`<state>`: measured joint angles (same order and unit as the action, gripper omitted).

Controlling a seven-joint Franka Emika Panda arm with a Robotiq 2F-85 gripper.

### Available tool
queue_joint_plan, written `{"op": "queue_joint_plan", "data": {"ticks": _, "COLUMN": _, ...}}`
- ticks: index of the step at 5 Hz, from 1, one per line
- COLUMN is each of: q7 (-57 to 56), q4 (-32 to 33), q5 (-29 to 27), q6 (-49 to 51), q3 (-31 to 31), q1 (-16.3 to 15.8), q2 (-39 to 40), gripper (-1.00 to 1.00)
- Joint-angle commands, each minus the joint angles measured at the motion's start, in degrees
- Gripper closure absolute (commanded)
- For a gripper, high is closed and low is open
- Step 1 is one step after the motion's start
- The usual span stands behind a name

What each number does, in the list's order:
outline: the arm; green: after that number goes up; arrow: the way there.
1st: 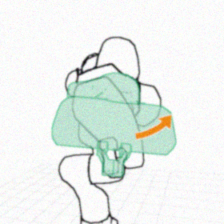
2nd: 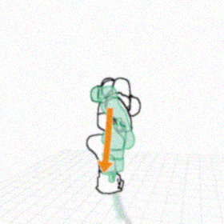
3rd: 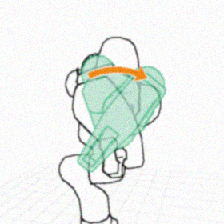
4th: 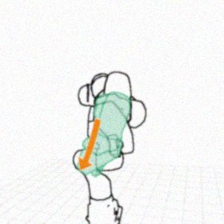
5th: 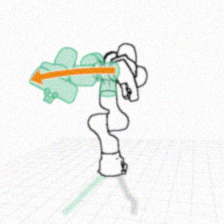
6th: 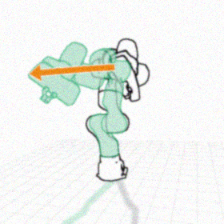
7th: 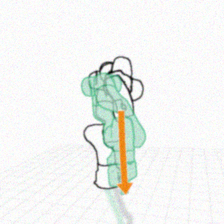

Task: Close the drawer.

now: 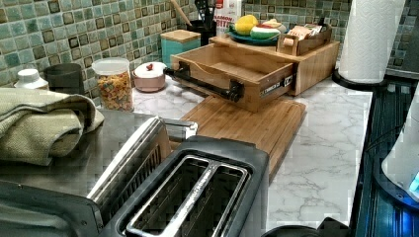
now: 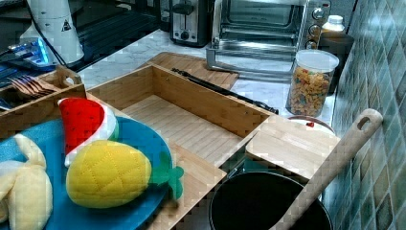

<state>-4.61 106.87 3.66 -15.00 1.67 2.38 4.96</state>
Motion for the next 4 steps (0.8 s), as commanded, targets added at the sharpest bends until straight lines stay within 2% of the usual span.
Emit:
{"op": "queue_joint_plan", "data": {"ticks": 1, "q7": -3.7, "q4": -1.5, "q5": 0.2, "q6": -3.0, "q3": -0.5, "q1": -0.1, "q2": 2.6, "gripper": 1.00}}
{"op": "queue_joint_plan", "data": {"ticks": 2, "q7": -6.6, "q4": 1.6, "q5": 0.2, "q6": -11.0, "q3": -1.0, "q1": -0.4, "q2": 3.4, "gripper": 1.00}}
{"op": "queue_joint_plan", "data": {"ticks": 3, "q7": -10.1, "q4": -3.2, "q5": 3.3, "q6": -9.8, "q3": -1.6, "q1": -1.4, "q2": 8.2, "gripper": 1.00}}
{"op": "queue_joint_plan", "data": {"ticks": 4, "q7": -15.0, "q4": -11.0, "q5": 0.1, "q6": -4.8, "q3": -1.8, "q1": -0.6, "q2": 14.6, "gripper": 1.00}}
